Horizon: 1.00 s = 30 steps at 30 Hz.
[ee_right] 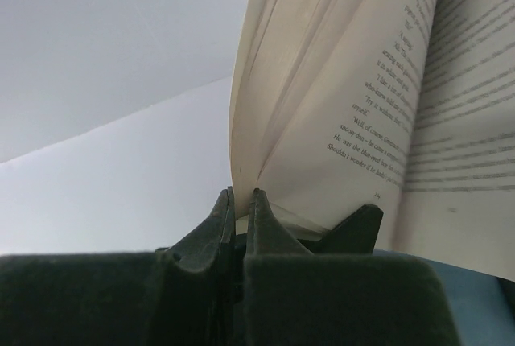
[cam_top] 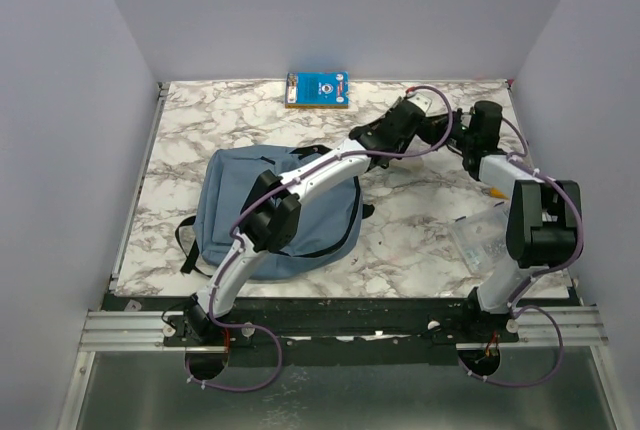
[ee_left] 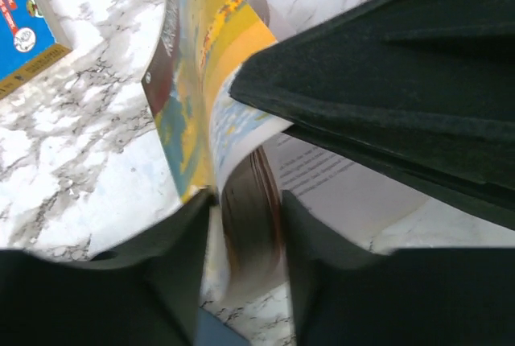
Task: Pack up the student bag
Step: Pick up the book from the center of the board.
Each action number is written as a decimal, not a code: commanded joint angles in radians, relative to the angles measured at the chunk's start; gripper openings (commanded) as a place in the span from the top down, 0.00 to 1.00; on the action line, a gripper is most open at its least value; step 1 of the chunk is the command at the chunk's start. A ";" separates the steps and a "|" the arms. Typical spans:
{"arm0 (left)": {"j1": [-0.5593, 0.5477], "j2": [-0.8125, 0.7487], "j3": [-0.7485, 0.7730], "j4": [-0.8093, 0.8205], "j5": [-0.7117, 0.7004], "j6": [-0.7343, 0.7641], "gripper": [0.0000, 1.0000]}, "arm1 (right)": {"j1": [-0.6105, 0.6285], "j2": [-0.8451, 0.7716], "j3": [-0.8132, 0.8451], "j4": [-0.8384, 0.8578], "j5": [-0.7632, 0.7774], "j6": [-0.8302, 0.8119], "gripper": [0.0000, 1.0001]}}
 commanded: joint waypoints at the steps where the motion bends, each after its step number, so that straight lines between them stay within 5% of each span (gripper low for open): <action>1: -0.012 0.021 0.040 -0.001 0.048 -0.009 0.72 | 0.015 -0.057 0.009 0.002 0.030 0.014 0.99; 4: -0.012 0.010 0.038 0.000 0.078 0.012 0.88 | 0.014 -0.052 0.018 0.009 -0.010 -0.071 0.94; 6: -0.009 -0.008 0.018 0.002 0.080 0.015 1.00 | 0.011 -0.044 0.042 -0.013 -0.057 -0.167 0.80; 10: -0.001 -0.050 -0.026 0.002 0.087 0.015 1.00 | -0.016 -0.039 0.152 -0.265 -0.054 -0.467 0.34; 13: 0.012 -0.089 -0.064 0.003 0.130 0.009 1.00 | -0.090 -0.045 0.141 -0.344 -0.048 -0.528 0.16; 15: 0.023 -0.111 -0.089 0.004 0.182 -0.008 1.00 | -0.150 -0.048 0.065 -0.230 -0.127 -0.485 0.02; 20: 0.045 -0.149 -0.122 0.002 0.278 -0.058 1.00 | -0.198 0.060 0.008 -0.101 -0.282 -0.418 0.00; 30: 0.100 -0.167 -0.115 -0.035 0.442 -0.228 1.00 | -0.196 0.118 -0.190 0.158 -0.198 -0.195 0.00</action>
